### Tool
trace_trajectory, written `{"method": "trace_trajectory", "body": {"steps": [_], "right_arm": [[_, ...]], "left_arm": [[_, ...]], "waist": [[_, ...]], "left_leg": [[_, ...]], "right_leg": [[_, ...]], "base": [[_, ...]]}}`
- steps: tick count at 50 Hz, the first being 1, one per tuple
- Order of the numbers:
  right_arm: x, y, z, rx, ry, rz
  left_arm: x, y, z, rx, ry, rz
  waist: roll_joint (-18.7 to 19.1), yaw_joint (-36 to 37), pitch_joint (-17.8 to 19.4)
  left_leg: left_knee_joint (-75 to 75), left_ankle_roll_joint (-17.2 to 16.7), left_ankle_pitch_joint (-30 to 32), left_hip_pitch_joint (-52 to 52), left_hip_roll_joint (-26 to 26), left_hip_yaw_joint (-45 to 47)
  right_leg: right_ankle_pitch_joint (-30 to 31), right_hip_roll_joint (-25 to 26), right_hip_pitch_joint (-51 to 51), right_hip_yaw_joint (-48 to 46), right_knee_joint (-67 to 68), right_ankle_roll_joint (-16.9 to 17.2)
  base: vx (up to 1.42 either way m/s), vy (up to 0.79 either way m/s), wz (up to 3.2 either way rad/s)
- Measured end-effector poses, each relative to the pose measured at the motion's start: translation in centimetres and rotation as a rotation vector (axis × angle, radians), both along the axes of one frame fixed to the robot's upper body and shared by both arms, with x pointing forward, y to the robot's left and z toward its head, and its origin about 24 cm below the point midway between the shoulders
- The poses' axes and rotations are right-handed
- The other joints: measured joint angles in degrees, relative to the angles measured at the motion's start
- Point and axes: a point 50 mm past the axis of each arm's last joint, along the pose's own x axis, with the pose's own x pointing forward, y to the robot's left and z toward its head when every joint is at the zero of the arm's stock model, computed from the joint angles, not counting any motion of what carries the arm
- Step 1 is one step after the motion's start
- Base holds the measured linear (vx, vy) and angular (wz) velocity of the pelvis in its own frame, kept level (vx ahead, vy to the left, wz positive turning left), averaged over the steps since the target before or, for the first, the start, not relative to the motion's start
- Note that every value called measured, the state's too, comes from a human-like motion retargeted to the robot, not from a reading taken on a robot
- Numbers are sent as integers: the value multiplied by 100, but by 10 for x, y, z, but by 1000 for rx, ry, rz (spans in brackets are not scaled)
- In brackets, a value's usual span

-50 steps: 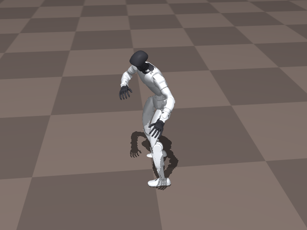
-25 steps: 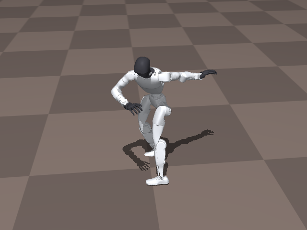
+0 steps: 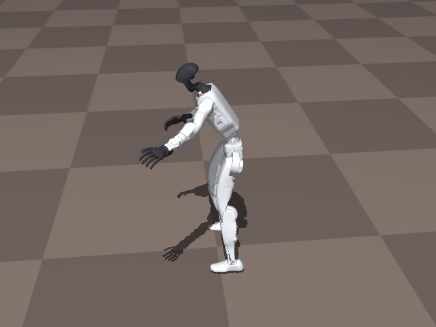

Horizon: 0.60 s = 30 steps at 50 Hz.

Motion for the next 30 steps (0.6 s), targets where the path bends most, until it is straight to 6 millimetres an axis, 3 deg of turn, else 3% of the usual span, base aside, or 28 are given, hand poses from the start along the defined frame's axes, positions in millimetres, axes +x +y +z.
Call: {"method": "trace_trajectory", "body": {"steps": [2,5,7,9,12,15,19,25,30], "right_arm": [[-14,-21,-7,0,61,-38],[-26,-39,-13,2,121,-77],[-34,-48,-15,10,149,-86],[-42,-55,-18,28,175,-96],[-51,-68,-21,50,220,-127],[-59,-80,-26,59,258,-170],[-65,-88,-31,76,288,-203],[-63,-79,-34,71,296,-170],[-54,-57,-34,32,282,-77]], "left_arm": [[43,-51,64,241,5,-149],[69,-143,145,670,-49,-319],[67,-210,183,980,-85,-412],[55,-273,208,1253,-129,-488],[31,-338,224,1502,-216,-571],[18,-369,226,1617,-251,-612],[12,-385,223,1687,-254,-630],[14,-393,213,1727,-217,-672],[20,-386,202,1708,-166,-716]], "waist": [[48,-356,-61],[165,-975,-114],[197,-1355,-167],[237,-1653,-214],[377,-1985,-304],[610,-2172,-406],[815,-2273,-518],[892,-2158,-612],[686,-1797,-608]], "left_leg": [[350,-4,-216,96,-86,150],[282,-4,-282,455,-9,328],[366,-4,-398,606,22,484],[467,-4,-536,730,100,666],[454,-4,-568,921,148,961],[518,-4,-648,1040,237,1245],[570,-4,-692,1122,295,1497],[544,-4,-661,1150,311,1527],[582,-4,-636,1047,309,1279]], "right_leg": [[-64,-62,130,121,112,82],[6,48,471,282,-174,138],[12,95,597,402,-235,203],[13,183,676,530,-273,246],[76,280,733,816,-403,268],[117,401,751,1046,-492,268],[182,485,781,1246,-632,260],[270,492,890,1247,-831,248],[292,453,985,1035,-898,230]], "base": [[13,12,-56],[11,9,-64],[13,7,-70],[12,7,-80],[10,7,-89],[8,4,-81],[4,4,-52],[0,1,-1],[-6,-1,40]]}}
